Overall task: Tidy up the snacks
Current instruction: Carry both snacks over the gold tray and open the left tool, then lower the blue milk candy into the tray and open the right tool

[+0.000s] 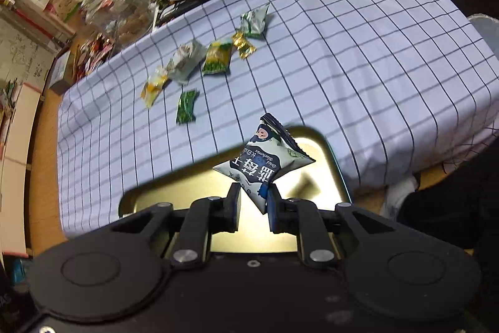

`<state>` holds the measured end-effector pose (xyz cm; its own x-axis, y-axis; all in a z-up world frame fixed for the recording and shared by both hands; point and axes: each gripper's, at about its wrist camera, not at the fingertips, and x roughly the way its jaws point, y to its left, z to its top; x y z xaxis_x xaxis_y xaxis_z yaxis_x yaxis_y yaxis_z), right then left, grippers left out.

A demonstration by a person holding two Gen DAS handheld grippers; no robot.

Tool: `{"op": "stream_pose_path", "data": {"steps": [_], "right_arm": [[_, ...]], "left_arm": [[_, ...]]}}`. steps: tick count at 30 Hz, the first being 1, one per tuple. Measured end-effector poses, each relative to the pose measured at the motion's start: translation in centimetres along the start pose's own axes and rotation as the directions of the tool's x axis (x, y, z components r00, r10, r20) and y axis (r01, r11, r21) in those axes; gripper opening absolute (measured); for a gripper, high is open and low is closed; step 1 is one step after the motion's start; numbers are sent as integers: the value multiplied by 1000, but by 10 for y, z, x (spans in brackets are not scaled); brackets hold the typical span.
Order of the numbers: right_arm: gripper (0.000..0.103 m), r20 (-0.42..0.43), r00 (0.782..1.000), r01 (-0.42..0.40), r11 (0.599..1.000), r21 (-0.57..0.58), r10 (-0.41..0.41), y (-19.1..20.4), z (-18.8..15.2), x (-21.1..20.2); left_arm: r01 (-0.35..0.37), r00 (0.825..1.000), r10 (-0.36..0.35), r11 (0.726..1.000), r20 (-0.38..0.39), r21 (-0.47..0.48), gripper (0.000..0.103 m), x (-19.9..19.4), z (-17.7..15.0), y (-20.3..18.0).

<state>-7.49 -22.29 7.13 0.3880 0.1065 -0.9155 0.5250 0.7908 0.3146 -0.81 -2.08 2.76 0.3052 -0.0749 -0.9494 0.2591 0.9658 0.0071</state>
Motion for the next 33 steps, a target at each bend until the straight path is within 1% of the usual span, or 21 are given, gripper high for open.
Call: {"op": "stream_pose_path", "data": {"steps": [5,9,12,15,17,21,23,25,28,33], "right_arm": [[18,62,998,9,996,-94,-3,2,-41,-22],[18,106,994,6,986,-167,12,1,-66,-28],[18,132,991,34,973,-226,-4,0,-84,-27],[18,102,995,26,968,-248,0,-6,-96,-21],[18,78,997,14,967,-254,6,-10,-102,-16],[18,53,998,40,962,-268,-27,-12,-109,-7],[18,27,1000,23,966,-257,-17,-15,-109,-4],[18,25,1000,21,967,-252,-15,-16,-108,-3],[19,41,999,31,964,-264,-20,-14,-108,-6],[20,31,999,32,956,-292,-24,-10,-109,-4]], "left_arm": [[3,1000,-3,1000,26,19,43,-6,-27,1],[27,996,-28,999,83,23,43,-9,-45,5],[54,994,-55,998,94,13,43,-6,-54,9],[67,992,-67,998,103,8,43,1,-64,13],[48,994,-49,999,101,11,43,6,-69,14],[34,995,-34,999,92,5,43,12,-74,16],[24,994,-25,1000,109,11,44,10,-74,13],[9,990,-13,999,140,33,43,7,-76,10],[12,987,-22,998,162,65,45,3,-78,5],[-7,990,-5,996,138,84,46,7,-78,1]]}}
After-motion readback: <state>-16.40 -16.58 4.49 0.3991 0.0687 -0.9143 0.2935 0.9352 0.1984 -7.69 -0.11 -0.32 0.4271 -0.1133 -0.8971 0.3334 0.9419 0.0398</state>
